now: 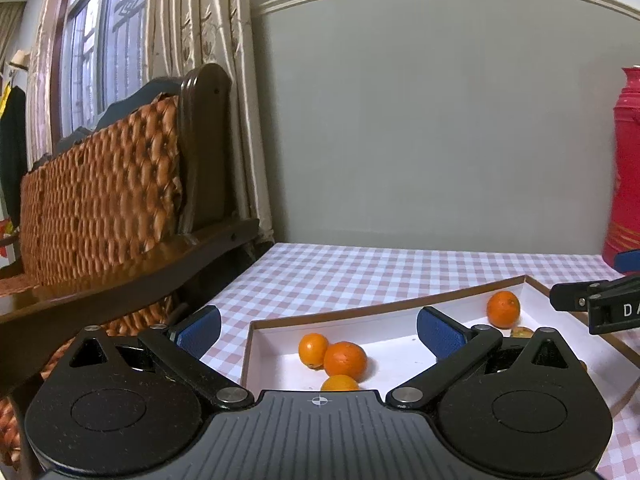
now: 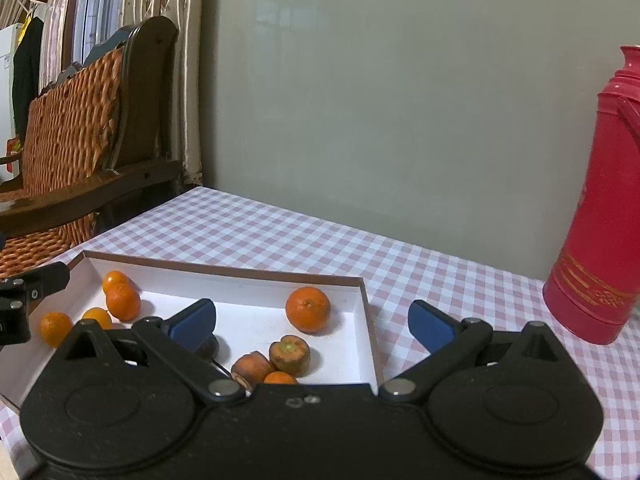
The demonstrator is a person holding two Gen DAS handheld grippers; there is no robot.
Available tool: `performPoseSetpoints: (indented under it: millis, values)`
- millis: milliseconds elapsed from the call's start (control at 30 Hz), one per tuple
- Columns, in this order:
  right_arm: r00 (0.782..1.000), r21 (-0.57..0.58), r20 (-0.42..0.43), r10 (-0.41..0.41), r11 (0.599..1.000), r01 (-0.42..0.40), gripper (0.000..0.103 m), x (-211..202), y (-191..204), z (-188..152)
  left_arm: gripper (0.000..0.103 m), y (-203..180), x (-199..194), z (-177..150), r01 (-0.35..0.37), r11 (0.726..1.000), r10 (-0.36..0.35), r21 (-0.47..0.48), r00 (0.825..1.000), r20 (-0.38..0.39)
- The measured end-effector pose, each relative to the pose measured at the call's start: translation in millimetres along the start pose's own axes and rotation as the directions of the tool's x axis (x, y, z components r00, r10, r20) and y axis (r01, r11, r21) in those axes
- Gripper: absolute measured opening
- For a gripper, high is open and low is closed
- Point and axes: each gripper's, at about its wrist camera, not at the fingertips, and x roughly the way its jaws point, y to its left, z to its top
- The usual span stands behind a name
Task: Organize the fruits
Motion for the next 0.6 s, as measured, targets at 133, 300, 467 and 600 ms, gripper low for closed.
performPoseSetpoints:
  millis: [133,300,467,600]
  values:
    - [1.000,0.001,0.006,-0.009,1.000,0.009,0.097,-6.4,-3.0,-1.1,0.103,-1.2,-9.6,1.8,-0.002,1.000,0.002,0.010,1.000,0.006]
    - [1.000,0.015,0.027,-0.013,1.000,0.012,0.097,-30.4,-6.2,-1.9,0.103,5.5,-35.9,-2.0,-0.008,1.000,0.008,-0.003,1.000,0.025]
    - [0.998,0.026,0.068,-0.014,1.000,0.012,0.097,-80.8,-7.4,-6.0,0.103,10.2,-69.4,-5.8,0.016,1.000,-0.016,-0.014,1.000,0.024]
    - [0.993,0.038,0.109,-0.035,0.999,0.031,0.097,-130.3,-11.9,-18.1,0.103,13.4,-101.3,-11.6,0.060,0.997,-0.060,-0.053,0.998,0.015]
